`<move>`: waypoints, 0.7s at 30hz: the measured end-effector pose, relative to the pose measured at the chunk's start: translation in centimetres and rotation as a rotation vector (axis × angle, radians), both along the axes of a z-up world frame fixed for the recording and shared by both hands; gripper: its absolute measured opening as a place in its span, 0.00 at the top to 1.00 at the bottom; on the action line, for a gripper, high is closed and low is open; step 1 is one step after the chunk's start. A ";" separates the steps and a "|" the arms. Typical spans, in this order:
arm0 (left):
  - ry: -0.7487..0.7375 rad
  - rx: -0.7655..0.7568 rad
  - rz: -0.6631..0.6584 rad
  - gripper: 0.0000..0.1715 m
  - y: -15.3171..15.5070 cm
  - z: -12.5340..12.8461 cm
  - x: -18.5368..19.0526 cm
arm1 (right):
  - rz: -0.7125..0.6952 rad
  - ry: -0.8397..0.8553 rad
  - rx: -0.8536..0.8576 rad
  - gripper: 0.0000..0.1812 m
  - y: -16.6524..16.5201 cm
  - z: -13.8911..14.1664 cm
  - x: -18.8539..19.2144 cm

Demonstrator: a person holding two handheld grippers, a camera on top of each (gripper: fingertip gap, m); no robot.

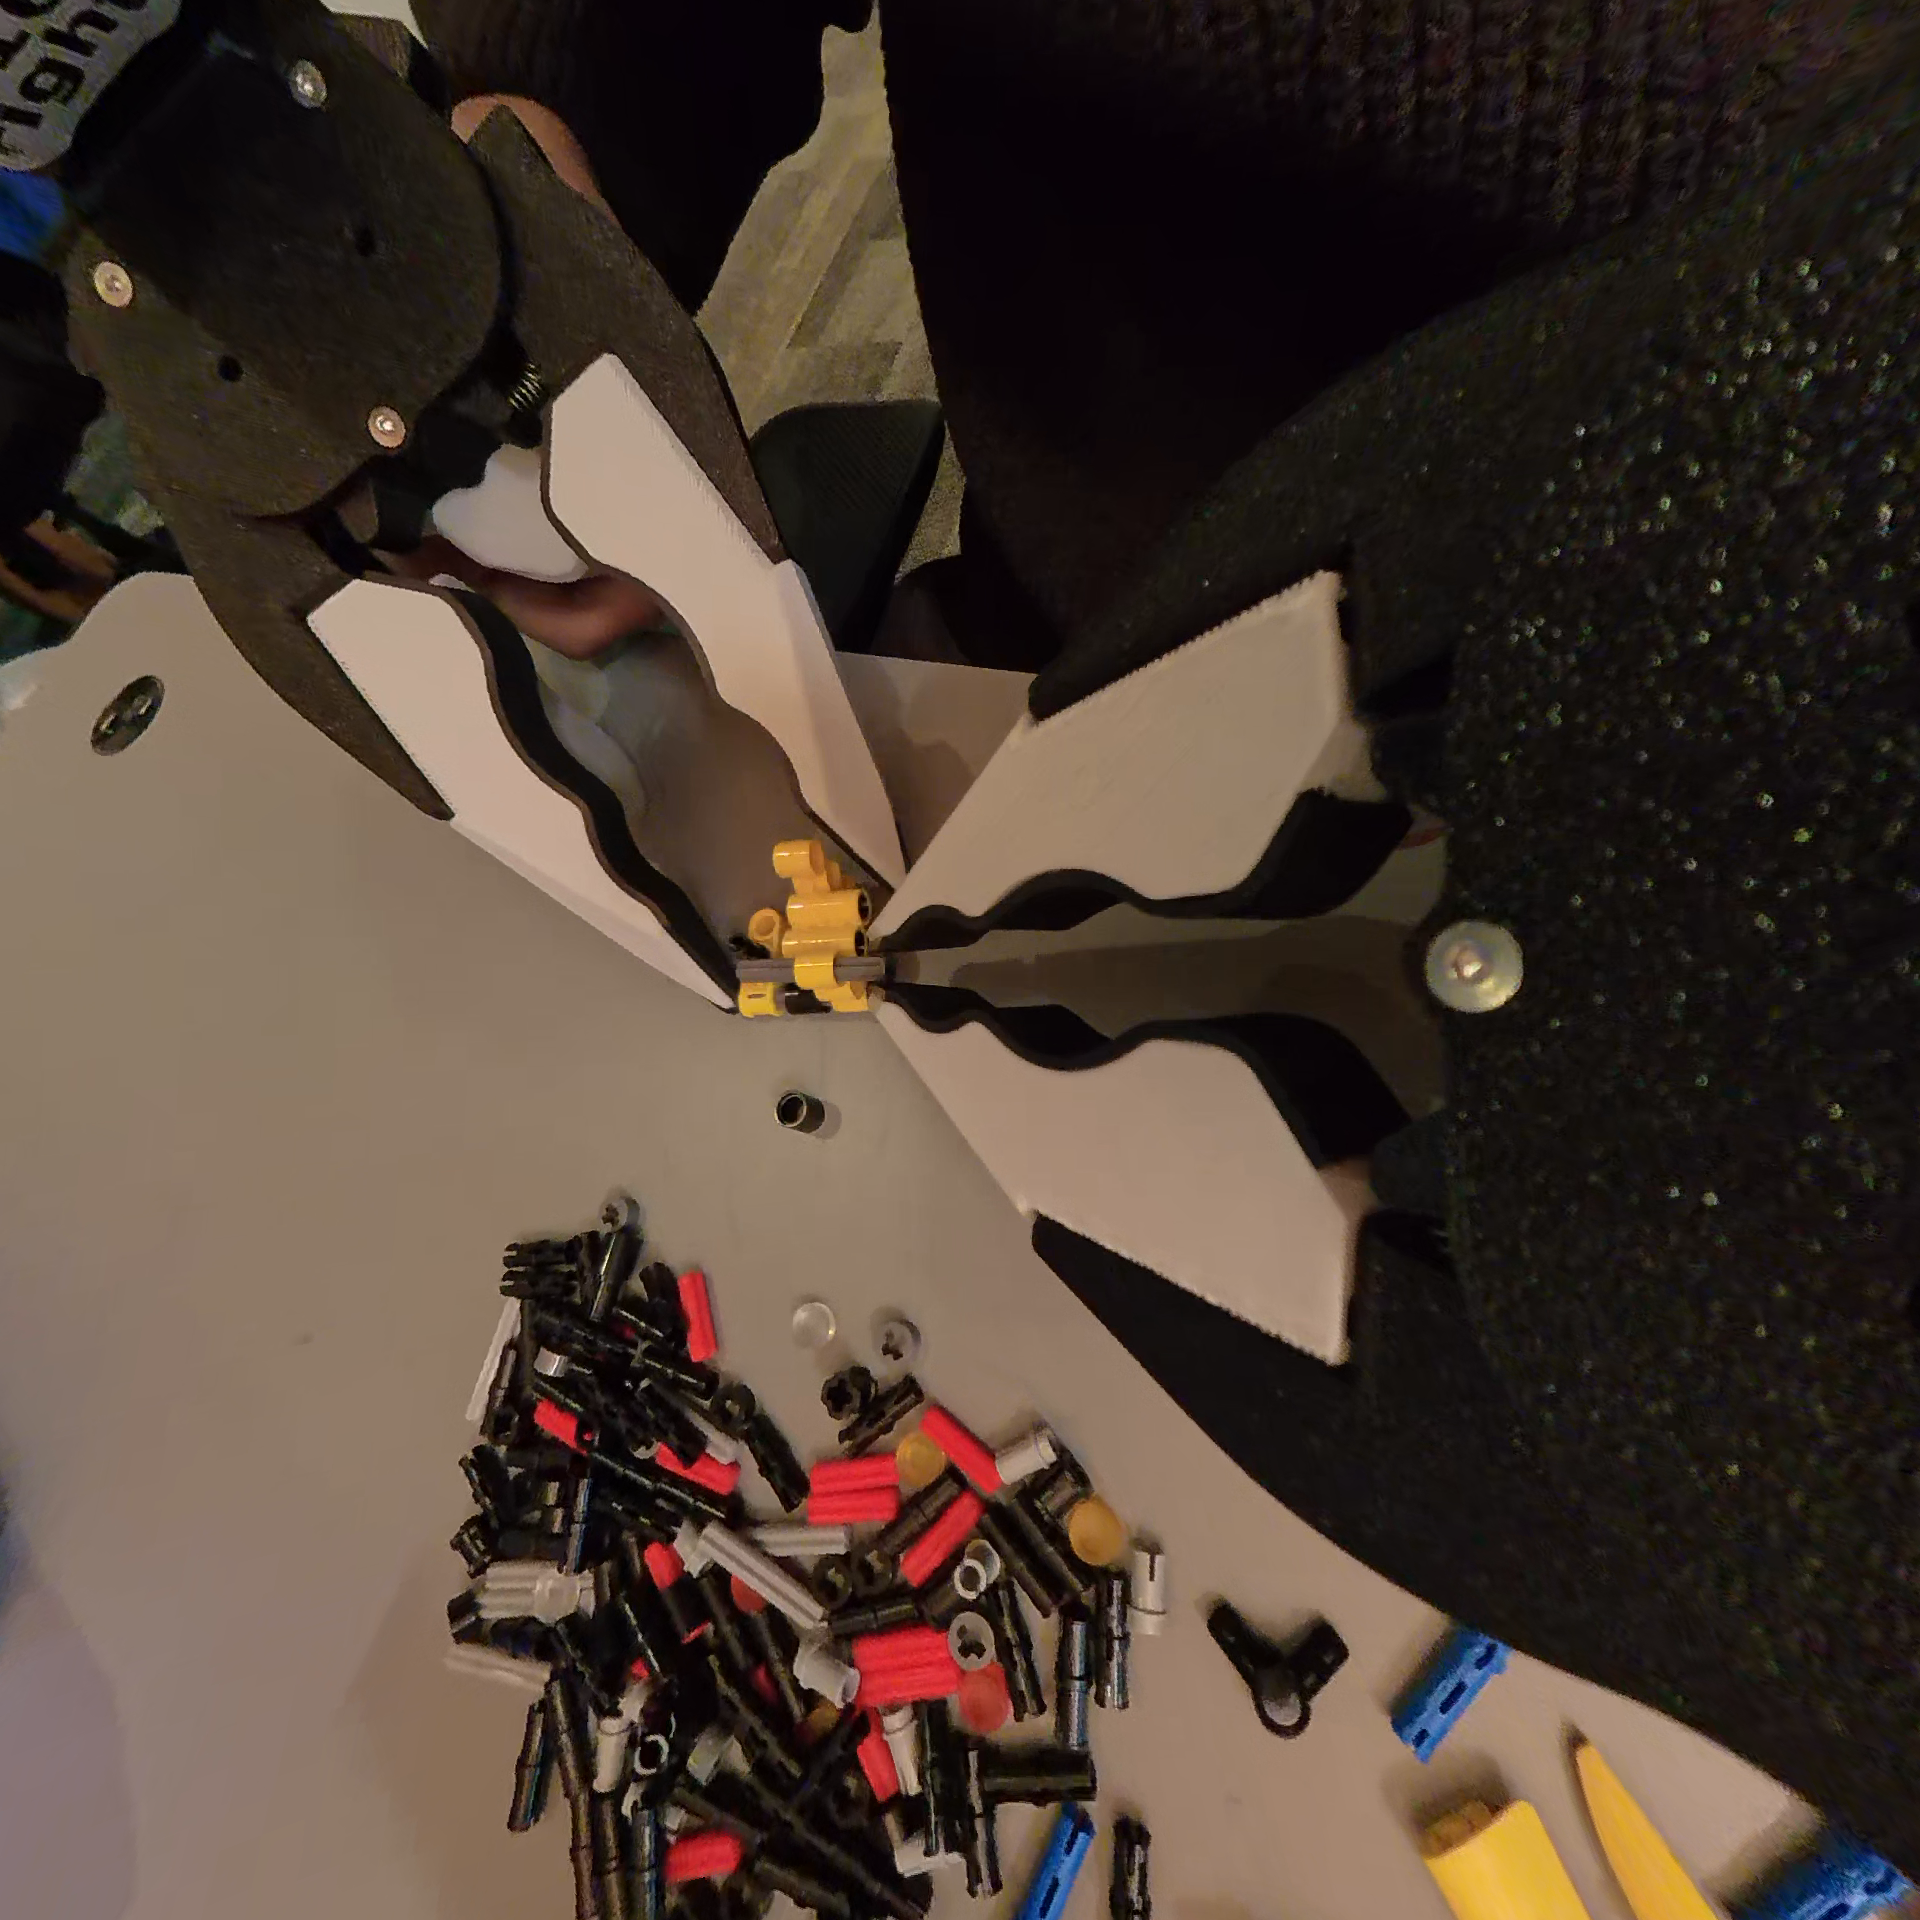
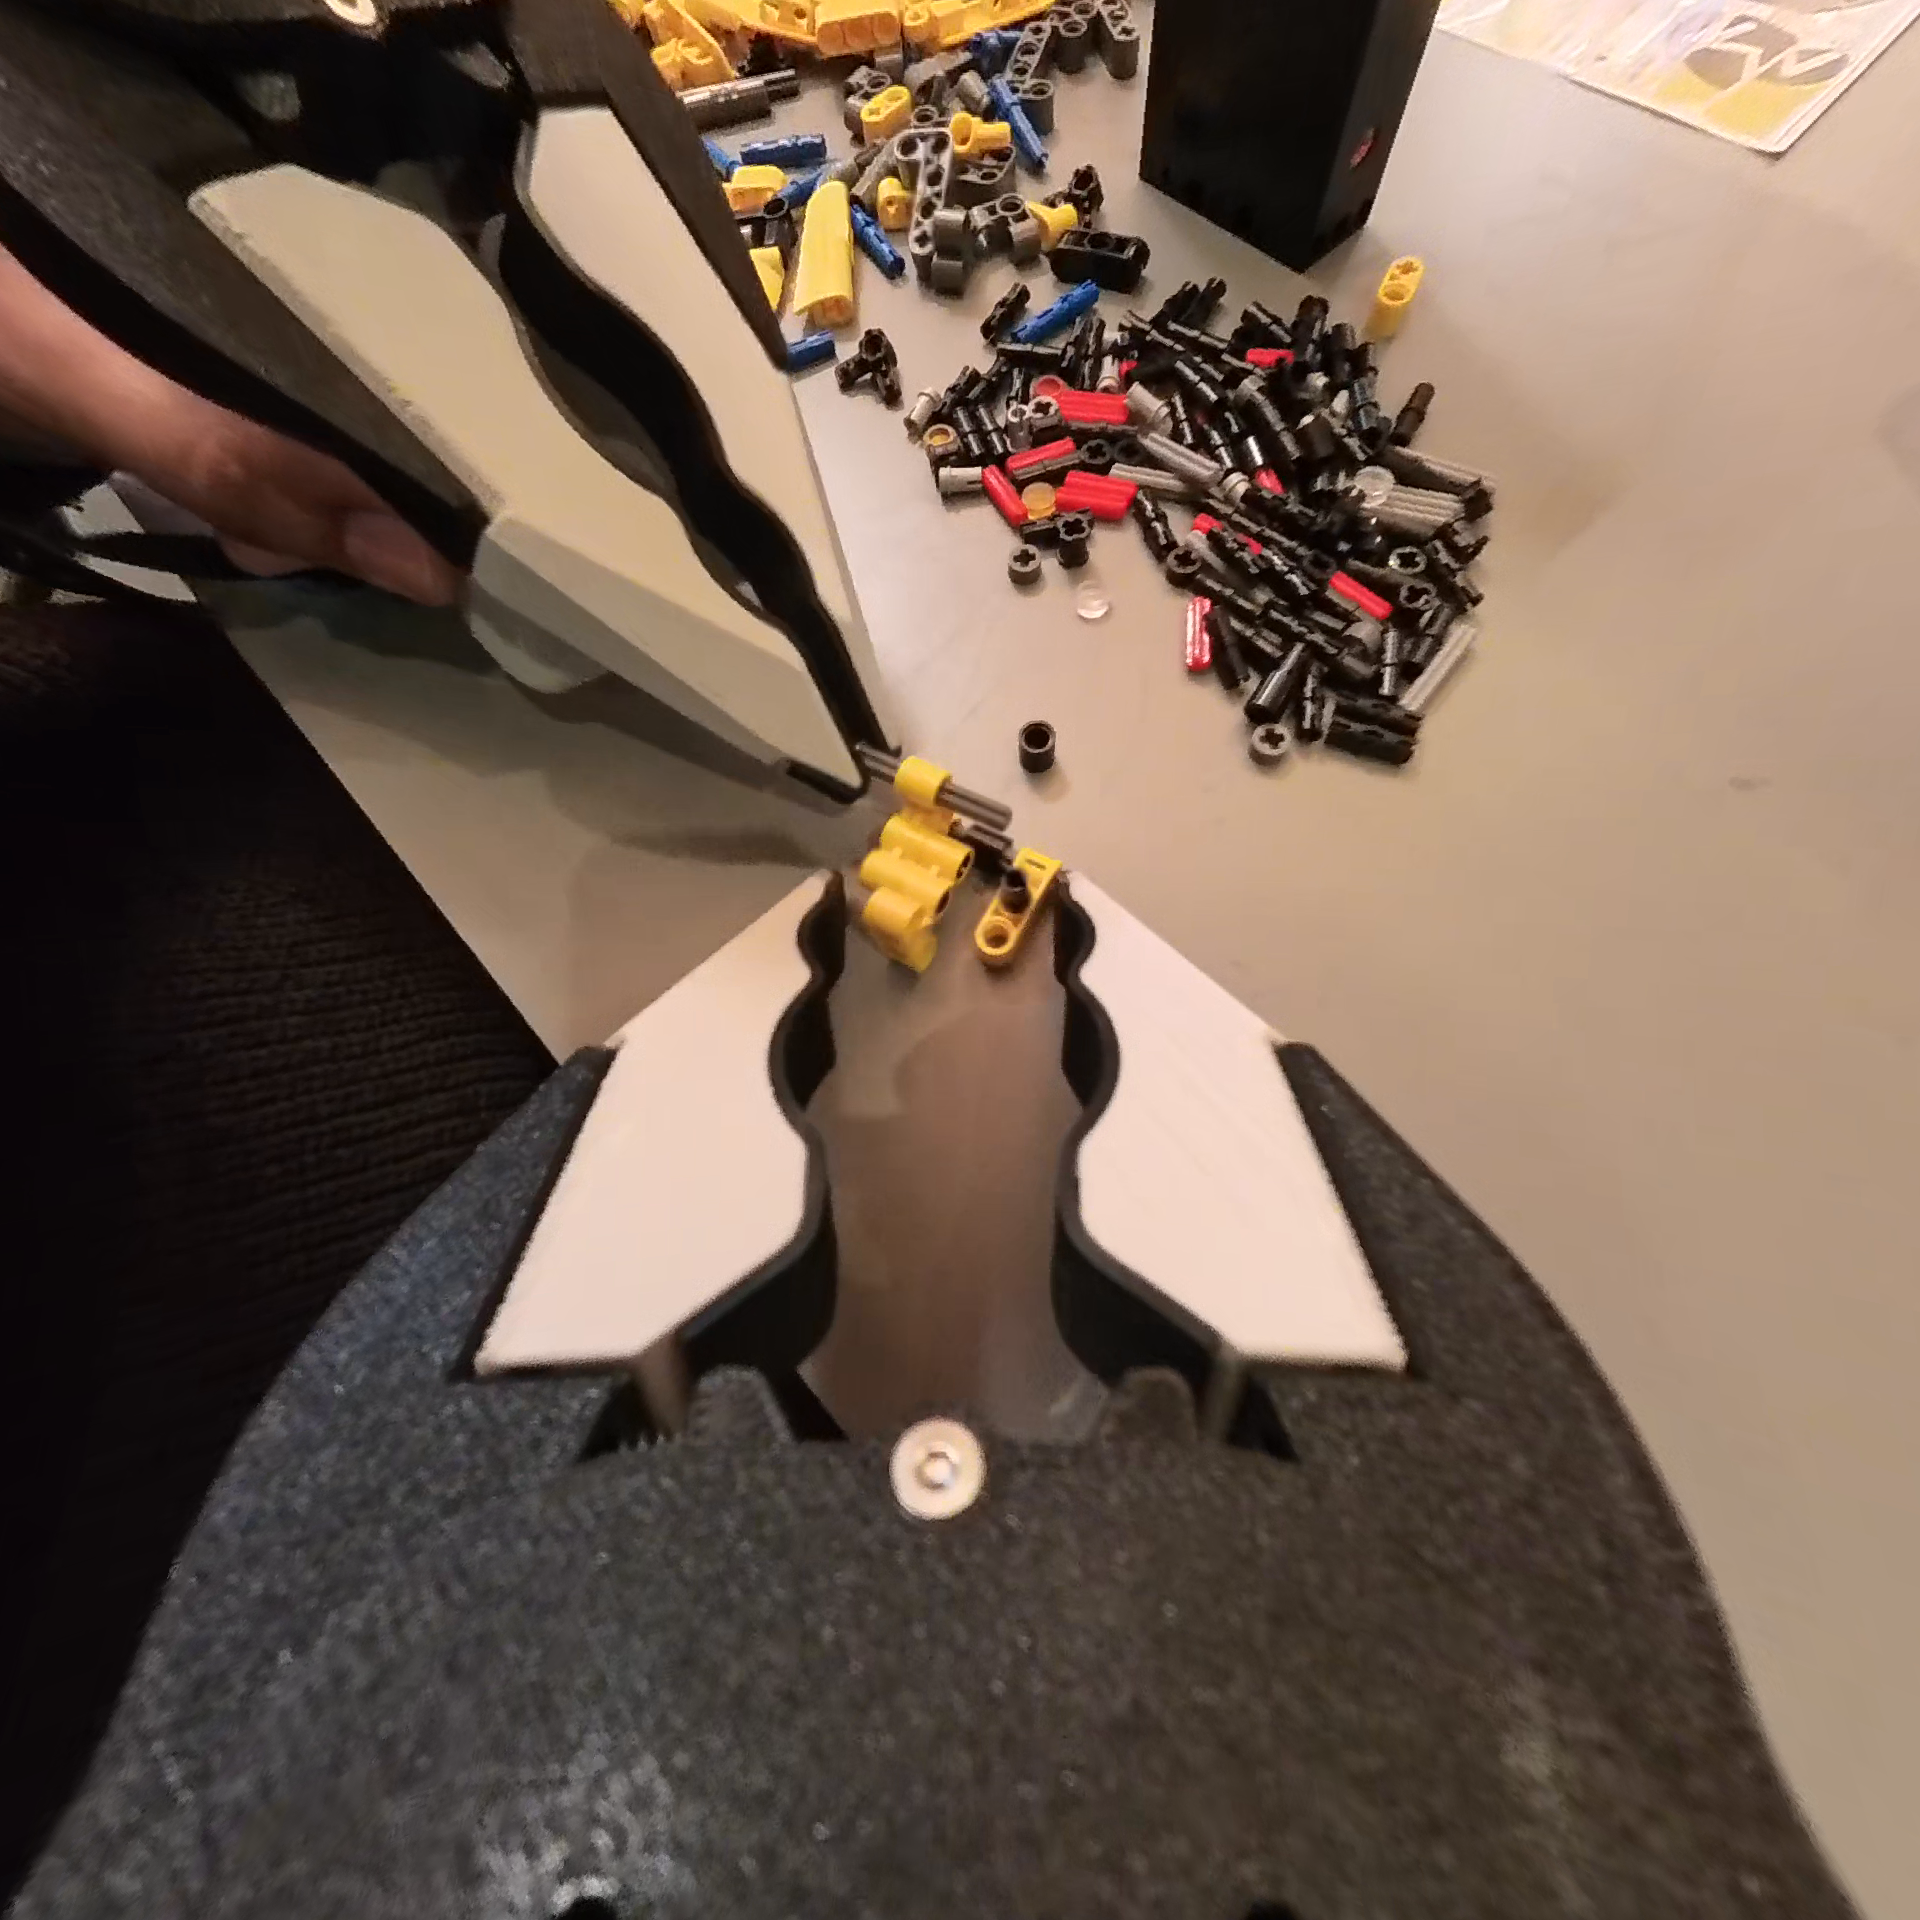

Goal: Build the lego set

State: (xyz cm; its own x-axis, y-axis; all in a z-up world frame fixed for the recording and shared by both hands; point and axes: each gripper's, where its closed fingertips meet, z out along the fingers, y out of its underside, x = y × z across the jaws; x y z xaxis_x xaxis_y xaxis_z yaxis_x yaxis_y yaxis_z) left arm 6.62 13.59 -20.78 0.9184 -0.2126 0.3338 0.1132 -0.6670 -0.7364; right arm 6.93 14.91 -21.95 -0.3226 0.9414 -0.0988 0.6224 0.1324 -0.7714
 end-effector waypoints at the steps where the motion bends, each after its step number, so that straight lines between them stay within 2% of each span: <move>1: 0.001 0.004 0.002 0.97 0.1 0.1 0.0 | 0.003 0.001 -0.012 0.78 -0.1 0.0 0.0; 4: -0.002 0.005 0.010 0.97 0.3 0.1 0.1 | 0.014 0.000 -0.030 0.78 -0.6 0.0 -0.1; 21: 0.038 -0.014 0.021 0.95 0.0 -0.3 0.3 | 0.025 0.056 0.121 0.84 -0.3 -0.1 -0.5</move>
State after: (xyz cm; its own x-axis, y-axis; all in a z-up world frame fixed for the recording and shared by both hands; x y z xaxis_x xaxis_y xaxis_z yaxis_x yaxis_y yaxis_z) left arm 6.90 13.58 -21.08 0.9345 -0.1891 0.3016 0.0993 -0.6752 -0.7309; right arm 6.44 14.60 -22.02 -0.3476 0.9370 0.0340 0.5742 0.2414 -0.7823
